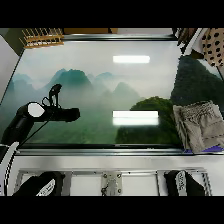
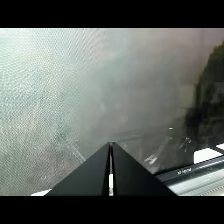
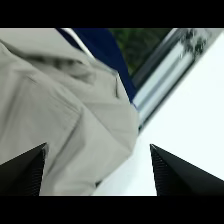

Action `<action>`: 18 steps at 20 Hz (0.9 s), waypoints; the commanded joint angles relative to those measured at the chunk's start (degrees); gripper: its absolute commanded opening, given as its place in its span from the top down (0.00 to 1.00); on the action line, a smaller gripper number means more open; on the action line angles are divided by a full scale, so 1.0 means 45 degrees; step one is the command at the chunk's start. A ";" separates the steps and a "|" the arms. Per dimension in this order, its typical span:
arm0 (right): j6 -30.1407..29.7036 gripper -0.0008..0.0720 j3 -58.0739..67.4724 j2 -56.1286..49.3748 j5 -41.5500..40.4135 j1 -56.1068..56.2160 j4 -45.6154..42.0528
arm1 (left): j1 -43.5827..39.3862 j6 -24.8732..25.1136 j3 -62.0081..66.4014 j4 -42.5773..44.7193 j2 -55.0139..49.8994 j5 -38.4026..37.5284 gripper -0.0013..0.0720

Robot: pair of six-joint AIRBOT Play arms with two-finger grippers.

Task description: Fold the clothes and pants, and hang the long-sleeved shirts on hangers.

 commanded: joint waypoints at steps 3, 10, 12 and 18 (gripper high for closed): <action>-0.2594 0.02 -0.0024 0.1574 -0.0160 0.3667 0.6543 | 0.0000 0.0005 -0.0005 0.0005 0.0005 0.0005 0.98; -0.3026 0.02 -0.2093 0.0189 -0.0073 0.9986 0.8524 | 0.0000 0.0005 -0.0005 0.0010 0.0005 0.0024 0.98; -0.3026 0.03 -0.2098 -0.0291 -0.0073 1.0652 0.8534 | 0.0000 0.0005 -0.0005 0.0005 0.0005 0.0039 0.98; -0.3021 0.94 -0.2098 -0.0865 -0.0068 1.0851 0.8573 | 0.0000 0.0005 -0.0005 0.0010 0.0005 0.0039 0.98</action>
